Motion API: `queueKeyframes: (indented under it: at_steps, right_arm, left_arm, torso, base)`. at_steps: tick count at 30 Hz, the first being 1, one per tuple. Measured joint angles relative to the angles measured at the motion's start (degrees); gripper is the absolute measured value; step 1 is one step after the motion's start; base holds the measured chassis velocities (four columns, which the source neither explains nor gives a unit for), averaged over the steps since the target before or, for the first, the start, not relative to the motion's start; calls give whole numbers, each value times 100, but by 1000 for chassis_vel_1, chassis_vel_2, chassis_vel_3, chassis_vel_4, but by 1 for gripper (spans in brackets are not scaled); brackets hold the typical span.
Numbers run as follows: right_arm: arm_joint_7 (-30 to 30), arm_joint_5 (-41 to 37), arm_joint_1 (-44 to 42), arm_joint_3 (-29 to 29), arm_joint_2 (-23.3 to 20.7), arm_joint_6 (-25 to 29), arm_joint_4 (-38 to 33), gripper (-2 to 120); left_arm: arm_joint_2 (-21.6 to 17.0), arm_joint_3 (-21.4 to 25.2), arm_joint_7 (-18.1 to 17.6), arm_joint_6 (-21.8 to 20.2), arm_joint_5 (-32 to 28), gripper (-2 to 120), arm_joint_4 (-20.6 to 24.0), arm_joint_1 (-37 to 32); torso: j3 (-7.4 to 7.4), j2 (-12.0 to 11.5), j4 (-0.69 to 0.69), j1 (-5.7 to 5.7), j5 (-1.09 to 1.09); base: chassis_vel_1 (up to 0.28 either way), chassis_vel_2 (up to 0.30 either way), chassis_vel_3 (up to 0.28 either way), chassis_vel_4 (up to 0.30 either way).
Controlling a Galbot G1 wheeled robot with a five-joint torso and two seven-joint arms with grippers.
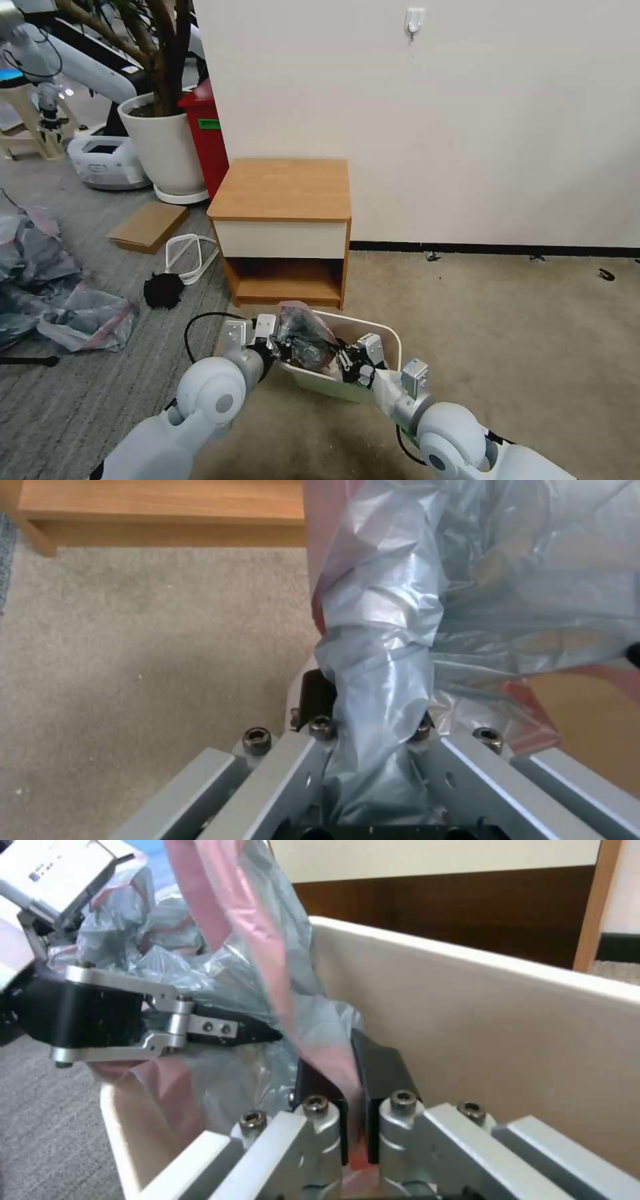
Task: Pick up the garbage bag from the table and place it over the trash can.
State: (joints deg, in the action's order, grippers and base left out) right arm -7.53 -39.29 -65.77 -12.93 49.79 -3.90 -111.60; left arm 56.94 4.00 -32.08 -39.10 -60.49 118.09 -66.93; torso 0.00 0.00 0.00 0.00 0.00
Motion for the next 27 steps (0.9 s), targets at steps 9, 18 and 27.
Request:
queueKeyframes:
  at_steps: [9, 18, 27]
  right_arm:
    - [-5, -163, -42, 60, -106, 6, -173, 4]
    - [13, -278, -98, 119, -109, 14, -261, 0]
    - [14, -280, -155, 209, -167, 80, -294, 0]
  left_arm:
    - [2, -42, 0, 3, 2, 3, -87, 45]
    - [56, -149, -6, 20, 7, 3, -165, 131]
    - [76, -219, -17, 21, 27, 3, -200, 172]
  torso:
    - [0, 0, 0, 0, 0]
    - [0, 0, 0, 0, 0]
    - [0, 0, 0, 0, 0]
  base:
    - [0, 0, 0, 0]
    - [0, 0, 0, 0]
    - [0, 0, 0, 0]
